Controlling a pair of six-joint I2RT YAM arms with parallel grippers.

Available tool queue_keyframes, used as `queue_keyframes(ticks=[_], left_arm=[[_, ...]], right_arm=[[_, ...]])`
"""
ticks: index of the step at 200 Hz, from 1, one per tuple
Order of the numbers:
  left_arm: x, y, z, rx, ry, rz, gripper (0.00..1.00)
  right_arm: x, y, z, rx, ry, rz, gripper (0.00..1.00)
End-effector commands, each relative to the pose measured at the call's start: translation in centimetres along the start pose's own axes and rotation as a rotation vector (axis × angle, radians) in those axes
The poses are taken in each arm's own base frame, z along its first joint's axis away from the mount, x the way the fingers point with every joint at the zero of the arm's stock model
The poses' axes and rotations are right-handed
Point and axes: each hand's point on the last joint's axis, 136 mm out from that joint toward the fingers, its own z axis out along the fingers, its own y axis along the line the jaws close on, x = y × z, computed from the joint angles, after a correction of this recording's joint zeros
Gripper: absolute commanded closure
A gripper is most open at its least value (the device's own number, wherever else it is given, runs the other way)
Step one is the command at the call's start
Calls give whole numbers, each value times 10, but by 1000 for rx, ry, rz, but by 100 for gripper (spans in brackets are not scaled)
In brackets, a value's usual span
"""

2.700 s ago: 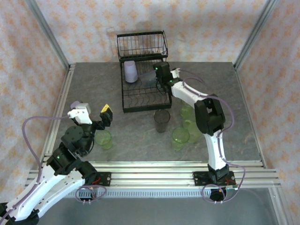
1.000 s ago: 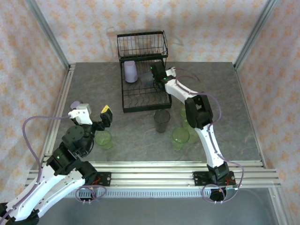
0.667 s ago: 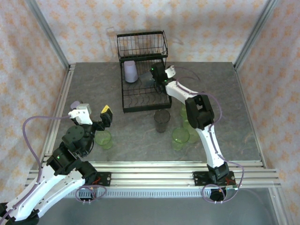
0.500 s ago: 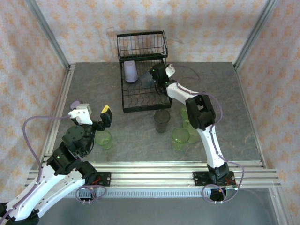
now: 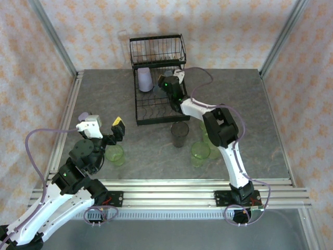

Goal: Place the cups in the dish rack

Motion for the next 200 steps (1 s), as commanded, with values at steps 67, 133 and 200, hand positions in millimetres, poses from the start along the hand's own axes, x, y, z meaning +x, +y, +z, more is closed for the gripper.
queue_keyframes(ticks=[67,133,200], left_arm=[[-10,0,1,-19,-15,10,1],[-15,0,3,-31,-27,15,1],[-14,1,3,-37,-23,20,1]], right_arm=[[-22,78,-51,-204,-50,-331,66],[11,114,-47,-263,18,-523,66],[23,131,-28,-297,42,-538,66]])
